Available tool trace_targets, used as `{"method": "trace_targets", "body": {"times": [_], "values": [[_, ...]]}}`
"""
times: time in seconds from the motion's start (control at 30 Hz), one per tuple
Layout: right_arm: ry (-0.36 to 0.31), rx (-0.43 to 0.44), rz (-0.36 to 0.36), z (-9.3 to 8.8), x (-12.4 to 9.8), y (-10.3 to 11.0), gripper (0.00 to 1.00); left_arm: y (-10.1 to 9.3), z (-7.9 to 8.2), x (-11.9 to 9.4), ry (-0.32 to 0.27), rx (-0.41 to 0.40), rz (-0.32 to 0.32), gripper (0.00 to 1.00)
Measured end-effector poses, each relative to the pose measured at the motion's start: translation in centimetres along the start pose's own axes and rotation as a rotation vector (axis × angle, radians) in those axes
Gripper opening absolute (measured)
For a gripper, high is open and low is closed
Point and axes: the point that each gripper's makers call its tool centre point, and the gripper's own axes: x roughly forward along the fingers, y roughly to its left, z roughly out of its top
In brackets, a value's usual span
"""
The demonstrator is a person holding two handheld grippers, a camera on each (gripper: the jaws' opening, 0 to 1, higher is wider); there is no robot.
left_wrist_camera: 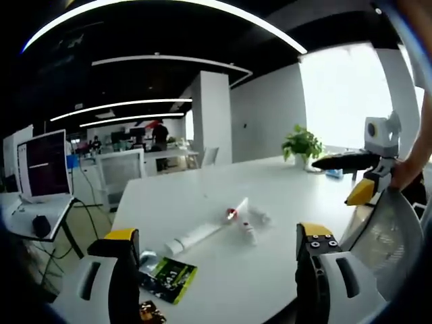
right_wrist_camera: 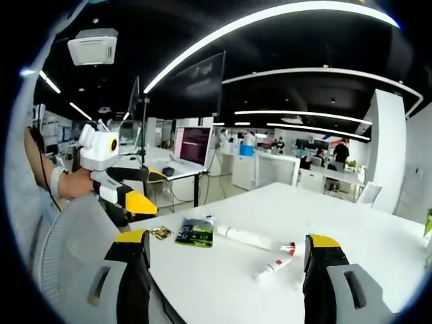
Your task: Arrange the skincare products in the storage area until every visible bottle or jar stands upright without overlapping.
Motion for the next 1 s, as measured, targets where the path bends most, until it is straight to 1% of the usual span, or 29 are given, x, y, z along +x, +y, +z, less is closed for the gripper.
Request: {"method": "trace_targets", "body": {"times": [0.13,0.4,0.5,0.53,0.57,0.63,0.67,0.7,0.77,0.83,0.87,0.9,1.0], "values": [[-0.006,-0.006,0.013,0.1,0.1,0.3,0.95,0.2,0.4,-0.1,-0.019,0.002,0.007,0.96],[-0.025,0.017,0.006,0.5,-0.1,0.0,0.97,0.1,0.4,0.1,-0.022,-0.005,0.002,0.98],[-0.012,0.019,0.003,0.3,-0.1,-0.1,0.97,0.0,0.4,0.1,-0.023,-0.004,-0.003,0.99],[-0.007,0.009,0.001,0.2,0.0,-0.2,0.98,0.0,0.4,0.1,-0.021,0.005,-0.001,0.99],[0.003,-0.023,-0.003,0.0,0.0,-0.2,1.00,-0.1,0.2,0.1,-0.011,0.026,0.001,0.99],[0.055,-0.113,-0.008,-1.0,0.1,-0.2,0.99,-0.2,-0.1,0.1,0.004,0.071,0.000,0.99],[0.071,-0.116,0.009,-1.3,0.2,0.1,0.99,-0.5,0.0,0.1,0.003,0.095,-0.007,0.99],[0.071,-0.115,0.017,-1.4,0.3,0.4,0.99,-0.5,0.0,0.1,0.002,0.108,-0.008,0.99],[0.079,-0.151,0.021,-1.5,0.3,0.5,0.99,-0.6,-0.2,0.1,0.010,0.117,-0.010,0.99],[0.091,-0.141,0.031,-1.7,0.3,0.6,0.99,-0.6,-0.1,0.1,0.011,0.124,-0.012,0.99],[0.089,-0.142,0.031,-1.7,0.3,0.6,1.00,-0.5,-0.2,0.1,0.012,0.147,-0.008,0.99],[0.086,-0.143,0.031,-1.6,0.3,0.6,1.00,-0.4,-0.5,0.1,0.027,0.166,-0.007,0.99],[0.084,-0.129,0.033,-1.6,0.3,0.5,1.00,-0.5,-0.5,0.2,0.026,0.176,-0.012,0.99]]}}
